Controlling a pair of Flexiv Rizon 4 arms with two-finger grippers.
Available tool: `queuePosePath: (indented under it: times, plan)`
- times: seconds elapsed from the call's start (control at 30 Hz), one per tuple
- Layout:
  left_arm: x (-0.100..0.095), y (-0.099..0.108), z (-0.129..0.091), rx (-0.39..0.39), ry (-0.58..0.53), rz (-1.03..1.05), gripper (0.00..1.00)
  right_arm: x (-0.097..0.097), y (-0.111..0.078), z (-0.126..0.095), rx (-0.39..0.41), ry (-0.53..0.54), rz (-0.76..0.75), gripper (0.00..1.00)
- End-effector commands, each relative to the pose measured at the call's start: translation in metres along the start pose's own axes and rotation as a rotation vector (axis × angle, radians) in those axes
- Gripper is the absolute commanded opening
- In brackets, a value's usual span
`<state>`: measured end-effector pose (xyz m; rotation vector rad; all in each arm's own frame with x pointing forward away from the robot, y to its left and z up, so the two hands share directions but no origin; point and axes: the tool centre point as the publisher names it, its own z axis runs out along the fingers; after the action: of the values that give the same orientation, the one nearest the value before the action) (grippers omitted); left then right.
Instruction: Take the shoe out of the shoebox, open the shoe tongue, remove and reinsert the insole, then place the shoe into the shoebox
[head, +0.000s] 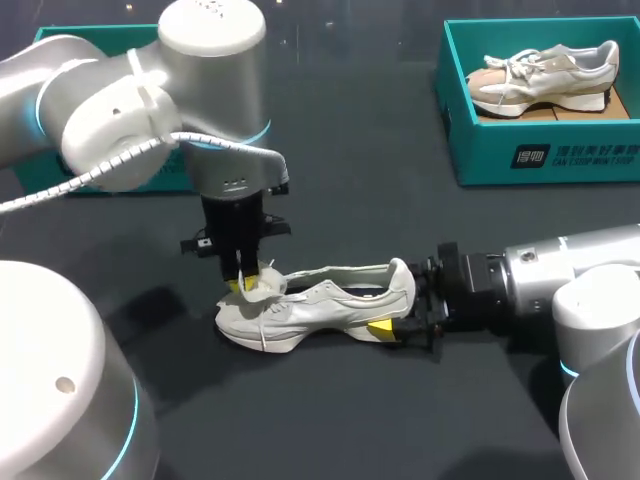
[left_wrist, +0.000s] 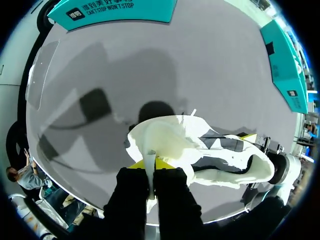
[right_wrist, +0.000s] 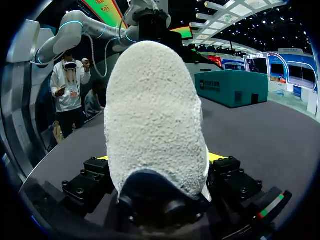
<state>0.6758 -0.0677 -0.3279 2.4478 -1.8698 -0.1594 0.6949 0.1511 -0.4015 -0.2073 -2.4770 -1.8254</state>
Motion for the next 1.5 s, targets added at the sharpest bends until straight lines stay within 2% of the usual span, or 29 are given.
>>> queuePosePath:
  times: [0.03,0.07,0.3,0.37,0.5,0.57,0.73,0.93,1.03,1.17,1.33,1.5]
  plan:
    - [-0.014,-0.001,0.016,-0.007,0.101,0.000,0.00,0.000,-0.004,-0.001,0.004,-0.001,0.002,0.00]
    - [-0.014,-0.002,0.018,-0.005,0.096,-0.002,0.00,0.000,-0.004,-0.001,0.004,-0.001,0.002,0.00]
    - [-0.019,-0.004,0.029,-0.005,0.058,-0.011,0.26,0.000,-0.004,-0.001,0.004,-0.001,0.002,0.00]
    - [-0.022,-0.005,0.029,-0.006,0.053,-0.012,0.37,0.000,-0.004,-0.001,0.004,-0.001,0.002,0.00]
    - [-0.028,-0.005,0.029,0.000,0.037,-0.011,0.49,0.000,-0.004,-0.001,0.004,-0.001,0.002,0.00]
    - [-0.030,-0.006,0.028,0.004,0.026,-0.005,0.61,0.000,-0.004,-0.001,0.004,-0.001,0.002,0.00]
    - [-0.032,-0.006,0.026,0.022,0.001,0.015,0.75,0.000,-0.004,-0.001,0.004,-0.001,0.002,0.00]
    - [-0.030,-0.006,0.024,0.043,-0.043,0.048,0.75,0.000,-0.004,-0.001,0.004,-0.001,0.002,0.00]
    - [-0.029,-0.005,0.027,0.055,-0.076,0.068,0.80,0.000,-0.004,-0.001,0.004,-0.001,0.002,0.00]
    - [-0.030,-0.005,0.033,0.065,-0.122,0.086,0.83,0.000,-0.004,-0.001,0.004,-0.001,0.002,0.00]
    - [-0.033,-0.007,0.040,0.057,-0.150,0.083,0.82,0.000,-0.004,-0.001,0.004,-0.001,0.002,0.00]
    - [-0.035,-0.005,0.030,0.072,-0.141,0.082,0.81,0.000,-0.004,-0.001,0.004,-0.001,0.002,0.00]
